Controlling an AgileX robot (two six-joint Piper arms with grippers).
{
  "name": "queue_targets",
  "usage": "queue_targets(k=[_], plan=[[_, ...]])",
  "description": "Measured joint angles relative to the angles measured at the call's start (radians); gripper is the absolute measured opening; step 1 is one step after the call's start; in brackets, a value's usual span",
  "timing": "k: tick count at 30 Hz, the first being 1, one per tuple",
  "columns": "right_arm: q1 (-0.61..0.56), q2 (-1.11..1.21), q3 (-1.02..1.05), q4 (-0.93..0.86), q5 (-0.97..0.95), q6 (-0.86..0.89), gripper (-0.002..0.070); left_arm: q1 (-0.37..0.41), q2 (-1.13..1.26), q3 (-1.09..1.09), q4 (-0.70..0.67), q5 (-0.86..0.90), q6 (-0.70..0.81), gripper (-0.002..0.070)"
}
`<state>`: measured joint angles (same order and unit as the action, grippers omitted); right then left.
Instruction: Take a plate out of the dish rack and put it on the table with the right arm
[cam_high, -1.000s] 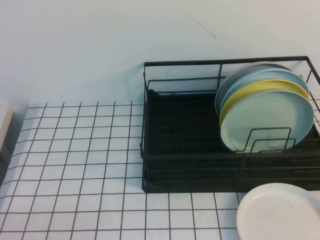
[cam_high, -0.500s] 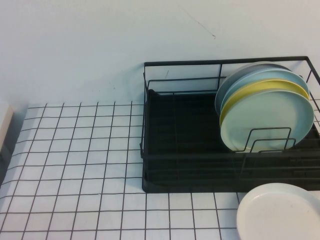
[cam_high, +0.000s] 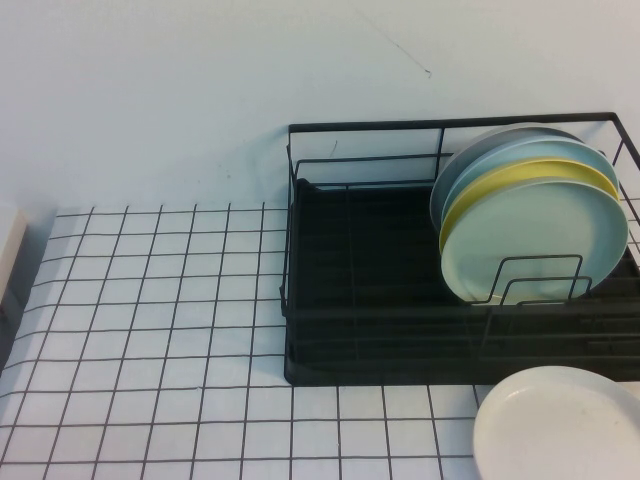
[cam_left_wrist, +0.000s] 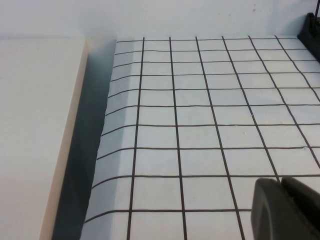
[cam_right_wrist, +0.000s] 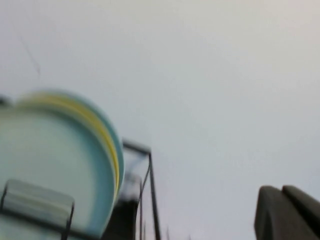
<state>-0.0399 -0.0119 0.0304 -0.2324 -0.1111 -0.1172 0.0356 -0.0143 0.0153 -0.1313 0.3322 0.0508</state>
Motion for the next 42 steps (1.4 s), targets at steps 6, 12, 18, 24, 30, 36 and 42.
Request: queue_targets(k=[6,12,18,24,30,36,42], plan=[[0.0,0.0,0.0,-0.016,-0.426,0.03,-0.0003,0.0,0.0,0.0,0.0,0.0,0.0,-0.0003],[0.0,0.0,-0.005,0.047,-0.581,-0.023,-0.0003,0.0,0.0,0.0,0.0,0.0,0.0,-0.0003],[0.0,0.01,-0.229,0.096,-0.027,-0.027,-0.0003,0.0,0.0,0.0,0.0,0.0,0.0,-0.0003],[0.0,0.218,-0.498,0.121,0.45,-0.03,-0.0003,0.0,0.0,0.0,0.0,0.0,0.0,-0.0003],[0.0,0.539,-0.702,0.241,0.719,-0.24,-0.0003,0.0,0.0,0.0,0.0,0.0,0.0,-0.0003],[0.0,0.821,-0.8,0.464,0.765,-0.525,-0.0003,0.0,0.0,0.0,0.0,0.0,0.0,-0.0003],[0.009,1.08,-0.83,0.675,0.754,-0.936,0.0069,0.0,0.0,0.0,0.0,0.0,0.0,-0.0003]])
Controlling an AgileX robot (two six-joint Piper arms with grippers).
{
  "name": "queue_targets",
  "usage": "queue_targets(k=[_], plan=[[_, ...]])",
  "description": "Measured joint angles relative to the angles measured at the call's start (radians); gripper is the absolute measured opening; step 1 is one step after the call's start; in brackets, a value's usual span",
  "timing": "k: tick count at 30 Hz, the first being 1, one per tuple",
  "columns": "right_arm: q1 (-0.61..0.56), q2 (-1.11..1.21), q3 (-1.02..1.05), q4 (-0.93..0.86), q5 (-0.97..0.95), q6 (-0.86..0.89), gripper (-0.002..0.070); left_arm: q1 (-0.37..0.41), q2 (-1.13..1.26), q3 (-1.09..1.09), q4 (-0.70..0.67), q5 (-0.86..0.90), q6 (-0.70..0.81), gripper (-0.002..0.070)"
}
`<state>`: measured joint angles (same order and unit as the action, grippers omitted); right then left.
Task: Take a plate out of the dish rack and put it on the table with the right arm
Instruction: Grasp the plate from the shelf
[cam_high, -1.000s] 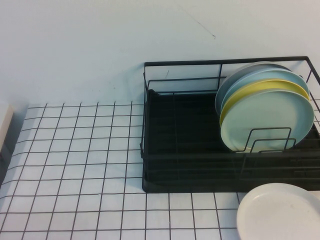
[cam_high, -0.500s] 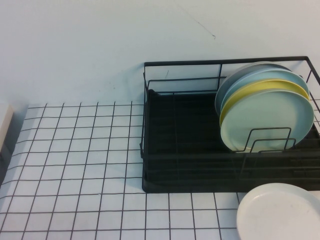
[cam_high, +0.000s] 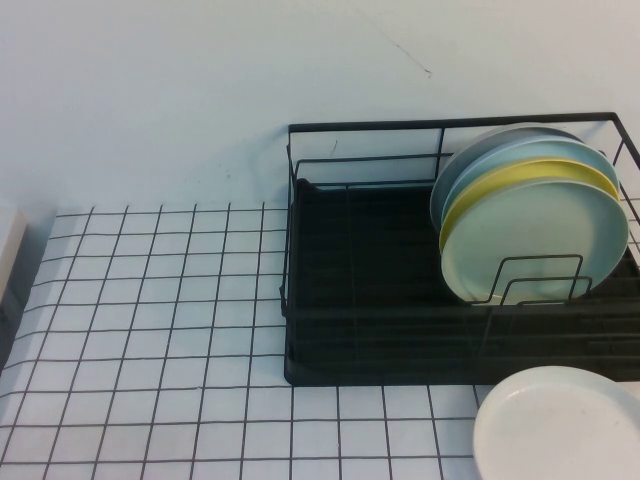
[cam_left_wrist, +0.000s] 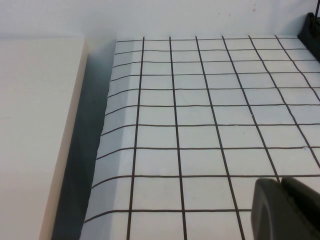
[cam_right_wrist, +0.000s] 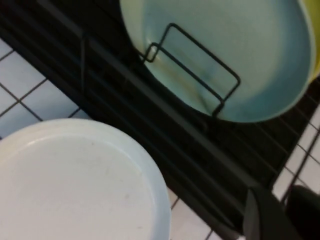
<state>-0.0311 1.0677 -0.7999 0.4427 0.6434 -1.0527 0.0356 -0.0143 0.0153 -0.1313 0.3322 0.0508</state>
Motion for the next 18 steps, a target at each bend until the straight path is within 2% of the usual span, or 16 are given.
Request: queue_targets(k=[7,11,18], plan=[[0.036,0.226,-0.064,0.19,-0.149,-0.4,0.0349,0.0,0.0,0.0,-0.001,0.0,0.0,-0.0003],[0.043,0.331,-0.123,0.214,-0.216,-0.475,0.0391,0.0,0.0,0.0,-0.001,0.0,0.0,-0.0003],[0.043,0.473,-0.199,0.223,-0.263,-0.595,0.0398,0.0,0.0,0.0,-0.001,0.0,0.0,-0.0003]])
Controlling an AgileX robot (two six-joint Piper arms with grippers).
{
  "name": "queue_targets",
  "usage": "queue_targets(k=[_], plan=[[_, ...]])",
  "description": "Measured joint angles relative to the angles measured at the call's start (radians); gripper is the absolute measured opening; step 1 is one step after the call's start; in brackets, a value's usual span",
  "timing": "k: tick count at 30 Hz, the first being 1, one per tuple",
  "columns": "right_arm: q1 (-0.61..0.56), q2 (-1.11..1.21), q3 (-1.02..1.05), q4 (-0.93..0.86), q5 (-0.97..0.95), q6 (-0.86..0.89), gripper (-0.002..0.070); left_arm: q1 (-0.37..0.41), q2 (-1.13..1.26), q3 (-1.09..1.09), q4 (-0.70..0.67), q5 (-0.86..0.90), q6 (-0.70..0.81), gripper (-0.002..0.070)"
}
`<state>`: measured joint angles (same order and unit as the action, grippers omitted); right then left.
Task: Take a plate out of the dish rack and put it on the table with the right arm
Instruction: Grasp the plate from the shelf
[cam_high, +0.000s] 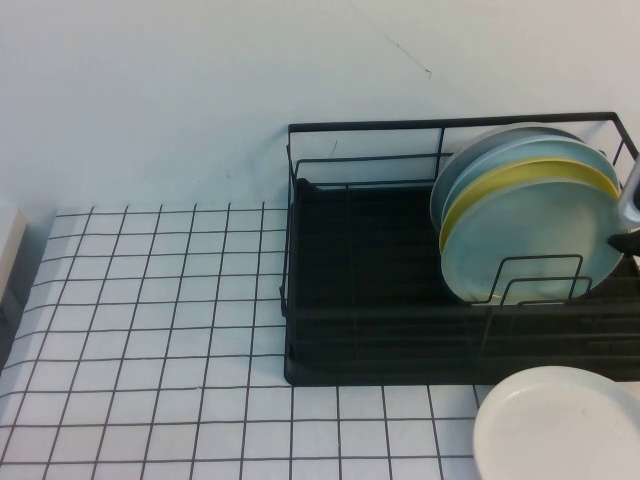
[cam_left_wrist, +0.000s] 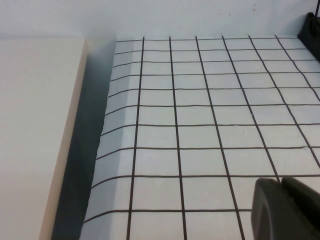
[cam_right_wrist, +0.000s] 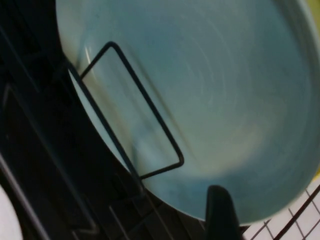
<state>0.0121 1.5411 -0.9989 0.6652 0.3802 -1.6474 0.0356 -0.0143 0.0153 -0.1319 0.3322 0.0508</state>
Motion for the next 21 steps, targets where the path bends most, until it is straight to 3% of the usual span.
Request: queue_targets(k=[12,21], plan=[[0.0,0.095,-0.075,0.087,-0.041,-0.129,0.0395,0.0,0.0,0.0,0.0,0.0,0.0,-0.0003],[0.0,0.114,-0.077,0.197,-0.034,-0.221,0.0305,0.0,0.0,0.0,0.0,0.0,0.0,-0.0003]])
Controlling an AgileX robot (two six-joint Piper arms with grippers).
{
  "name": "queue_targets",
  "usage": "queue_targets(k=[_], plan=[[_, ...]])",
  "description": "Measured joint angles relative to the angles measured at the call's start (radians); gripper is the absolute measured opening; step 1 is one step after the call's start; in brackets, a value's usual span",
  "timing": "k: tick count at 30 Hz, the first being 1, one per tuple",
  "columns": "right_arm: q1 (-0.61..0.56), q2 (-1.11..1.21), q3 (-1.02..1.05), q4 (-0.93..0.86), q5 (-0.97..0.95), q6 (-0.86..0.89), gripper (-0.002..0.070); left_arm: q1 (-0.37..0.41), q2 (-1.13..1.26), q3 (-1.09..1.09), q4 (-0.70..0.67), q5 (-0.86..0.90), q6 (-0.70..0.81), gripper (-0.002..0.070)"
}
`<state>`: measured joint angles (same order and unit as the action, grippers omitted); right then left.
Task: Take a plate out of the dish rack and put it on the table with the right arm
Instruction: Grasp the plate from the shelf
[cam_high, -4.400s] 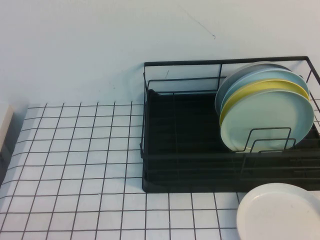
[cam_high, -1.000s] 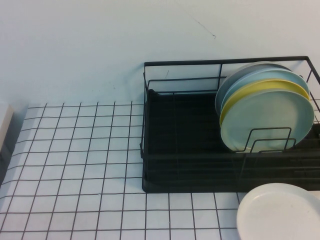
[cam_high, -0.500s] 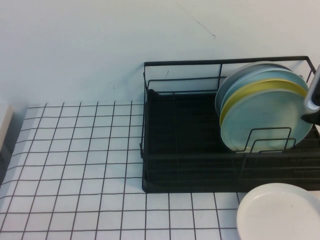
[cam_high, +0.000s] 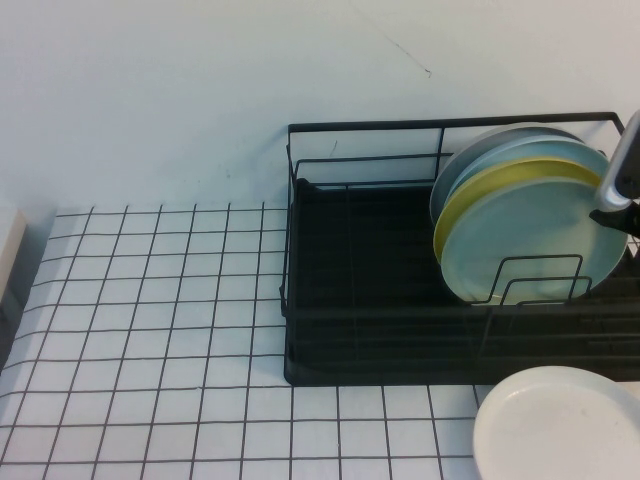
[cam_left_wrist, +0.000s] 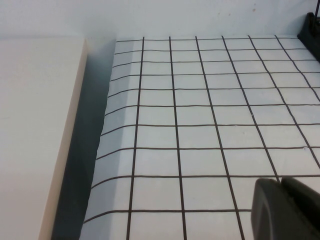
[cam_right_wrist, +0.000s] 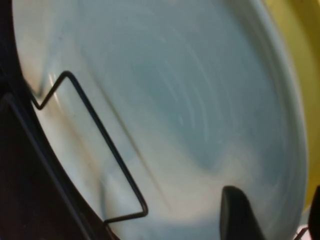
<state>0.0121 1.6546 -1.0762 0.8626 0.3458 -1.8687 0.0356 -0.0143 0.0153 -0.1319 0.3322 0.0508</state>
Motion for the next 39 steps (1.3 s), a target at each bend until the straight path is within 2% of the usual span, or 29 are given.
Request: queue_targets(k=[8,13,20,23,28,33,39], plan=[[0.0,0.0,0.0,0.026,0.02,-0.009,0.03,0.0,0.0,0.0,0.0,0.0,0.0,-0.0003],[0.0,0.0,0.0,0.074,0.052,-0.064,0.0325,0.0,0.0,0.0,0.0,0.0,0.0,-0.0003],[0.002,0.0,0.0,0.086,0.068,-0.124,0.0322,0.0,0.0,0.0,0.0,0.0,0.0,-0.0003],[0.002,0.006,0.0,0.093,0.05,-0.13,0.0272,0.0,0.0,0.0,0.0,0.0,0.0,-0.0003],[0.002,0.006,0.0,0.104,0.02,-0.134,0.0061,0.0,0.0,0.0,0.0,0.0,0.0,-0.0003],[0.002,-0.012,0.0,0.133,0.008,-0.134,0.0039,0.0,0.0,0.0,0.0,0.0,0.0,-0.0003],[0.002,-0.149,0.0,0.176,0.019,-0.134,0.0033,0.0,0.0,0.0,0.0,0.0,0.0,-0.0003]])
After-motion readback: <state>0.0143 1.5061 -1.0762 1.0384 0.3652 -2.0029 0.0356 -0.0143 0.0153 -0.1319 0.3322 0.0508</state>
